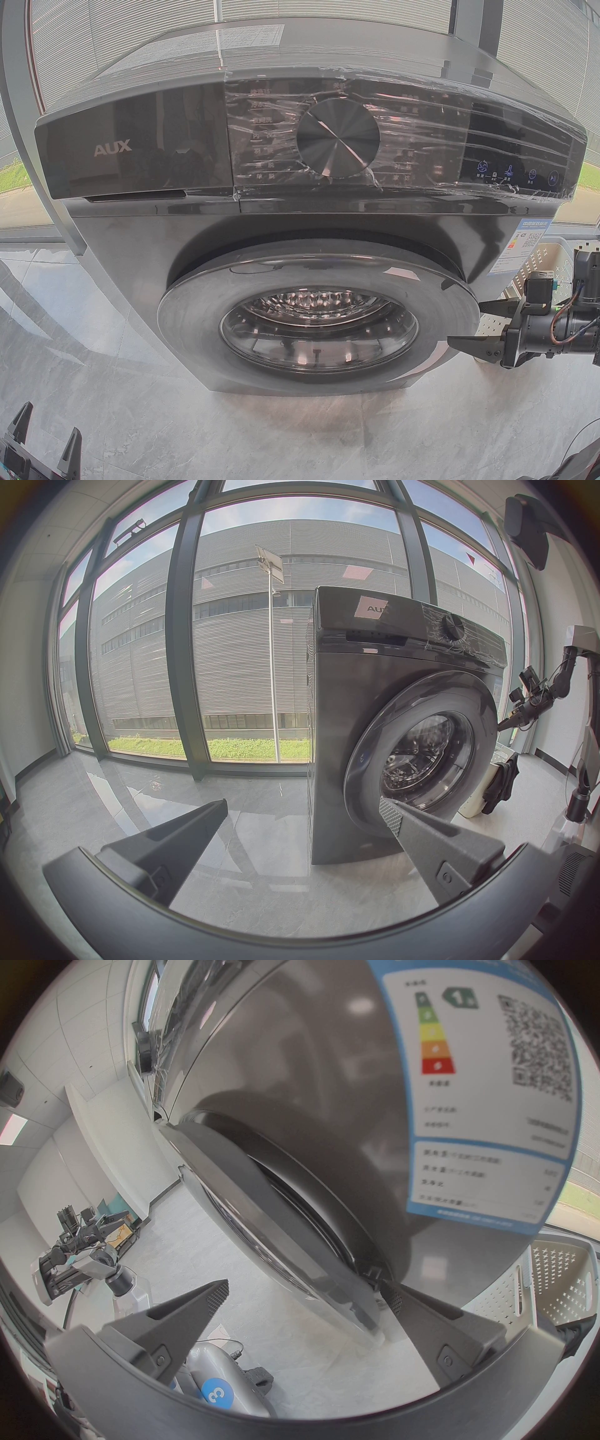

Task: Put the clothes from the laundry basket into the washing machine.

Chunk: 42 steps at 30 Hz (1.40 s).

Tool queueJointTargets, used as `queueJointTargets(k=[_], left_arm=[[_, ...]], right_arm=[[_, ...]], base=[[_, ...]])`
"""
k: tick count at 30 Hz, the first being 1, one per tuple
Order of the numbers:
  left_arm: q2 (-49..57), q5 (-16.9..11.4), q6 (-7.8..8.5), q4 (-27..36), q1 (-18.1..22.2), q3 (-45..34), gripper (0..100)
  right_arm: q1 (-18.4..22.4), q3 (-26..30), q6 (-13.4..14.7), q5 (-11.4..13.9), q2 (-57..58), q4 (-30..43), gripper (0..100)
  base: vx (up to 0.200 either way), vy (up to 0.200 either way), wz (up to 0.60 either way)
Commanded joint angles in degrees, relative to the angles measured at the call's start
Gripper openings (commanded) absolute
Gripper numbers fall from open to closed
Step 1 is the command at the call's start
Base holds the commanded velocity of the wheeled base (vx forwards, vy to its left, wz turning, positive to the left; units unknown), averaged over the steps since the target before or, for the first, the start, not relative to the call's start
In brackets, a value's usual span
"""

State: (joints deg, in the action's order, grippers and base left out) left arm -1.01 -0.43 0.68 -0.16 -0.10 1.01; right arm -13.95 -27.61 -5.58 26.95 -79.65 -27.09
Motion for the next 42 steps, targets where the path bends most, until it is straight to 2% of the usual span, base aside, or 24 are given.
queueJointTargets(k=[1, 7, 18, 29, 36, 42], left_arm=[[0.9, 0.0, -0.07, 0.0, 0.0, -0.8, 100], [0.9, 0.1, -0.07, 0.0, 0.0, -0.8, 100], [0.9, 0.1, 0.02, 0.0, 0.0, -0.8, 100], [0.9, 0.0, -0.07, 0.0, 0.0, -0.8, 100], [0.9, 0.0, -0.07, 0.0, 0.0, -0.8, 100], [0.9, 0.0, 0.02, 0.0, 0.0, -0.8, 100]], right_arm=[[-2.1, -0.8, 0.1, -0.1, -2.4, -0.1, 100], [-4.2, -0.4, 1.0, -1.6, -2.6, 0.0, 100], [-3.6, 6.6, 0.7, -2.3, 3.7, 0.5, 100], [-3.5, 1.5, 0.7, -5.3, -1.5, 0.1, 100], [-4.5, 2.7, 0.7, -4.9, -2.0, 0.2, 100], [-4.5, 6.1, 0.4, -4.6, 0.8, 0.2, 100]], base=[[0.000, 0.000, 0.00], [0.000, 0.000, 0.00], [0.000, 0.000, 0.00], [-0.109, 0.000, 0.00], [0.000, 0.000, 0.00], [0.000, 0.000, 0.00]])
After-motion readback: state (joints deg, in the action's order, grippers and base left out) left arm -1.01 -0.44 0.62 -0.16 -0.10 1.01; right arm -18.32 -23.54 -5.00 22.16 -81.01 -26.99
